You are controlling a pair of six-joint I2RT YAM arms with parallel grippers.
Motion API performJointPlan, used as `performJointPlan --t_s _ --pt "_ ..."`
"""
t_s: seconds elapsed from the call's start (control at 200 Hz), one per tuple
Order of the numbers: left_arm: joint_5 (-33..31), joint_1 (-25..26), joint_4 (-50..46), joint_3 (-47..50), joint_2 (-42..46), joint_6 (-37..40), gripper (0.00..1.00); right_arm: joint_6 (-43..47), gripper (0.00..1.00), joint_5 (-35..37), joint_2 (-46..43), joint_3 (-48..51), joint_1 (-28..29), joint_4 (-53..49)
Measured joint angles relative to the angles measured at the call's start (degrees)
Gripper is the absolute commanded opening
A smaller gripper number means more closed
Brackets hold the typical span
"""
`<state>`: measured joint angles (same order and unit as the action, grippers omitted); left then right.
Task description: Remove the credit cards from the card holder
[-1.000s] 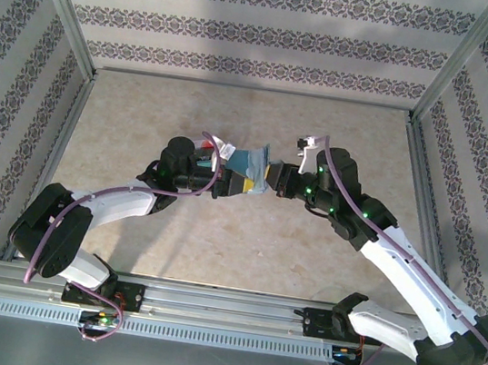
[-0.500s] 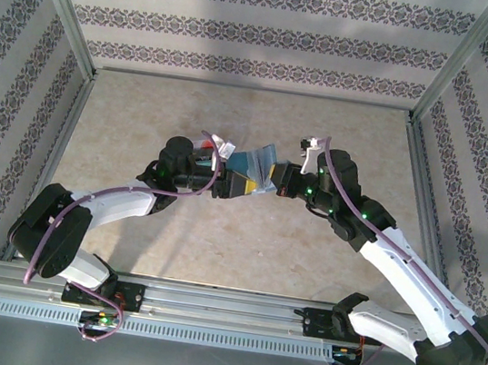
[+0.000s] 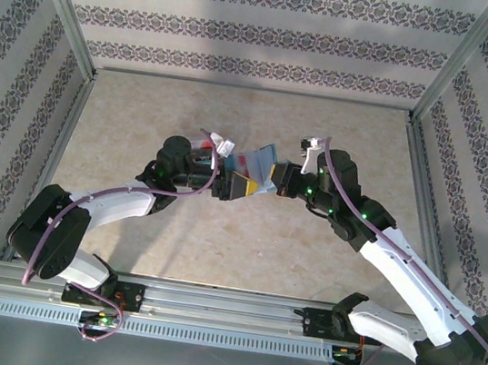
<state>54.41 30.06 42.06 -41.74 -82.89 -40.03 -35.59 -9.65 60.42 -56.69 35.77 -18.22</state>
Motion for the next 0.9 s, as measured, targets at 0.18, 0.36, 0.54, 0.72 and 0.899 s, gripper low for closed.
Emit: performJointPlan --t_s 0.18,0.36,0.54,0.72,0.899 --pt "-0.04 -0.02 1.22 0.02 -0.07 -1.75 0.67 -0.02 0.00 0.20 0.00 0.00 0.00 0.13" --pt "-0.57 -0.02 2.01 0.00 -0.87 -2.99 0.41 -0.04 0.00 0.17 -0.07 0.24 0.00 0.61" --pt "-1.11 -0.02 2.03 0.02 -1.05 -3.08 0.28 0.00 0.08 0.26 -1.05 0.50 0.02 0.81" --pt "-1.31 -0.02 1.84 0.02 -1.05 -2.47 0.20 1.20 0.45 0.90 -2.29 0.59 0.11 -0.09" --pt "-1.40 0.00 -0.57 0.02 -0.96 -1.18 0.16 4.48 0.65 0.98 -2.38 0.61 1.77 -1.70"
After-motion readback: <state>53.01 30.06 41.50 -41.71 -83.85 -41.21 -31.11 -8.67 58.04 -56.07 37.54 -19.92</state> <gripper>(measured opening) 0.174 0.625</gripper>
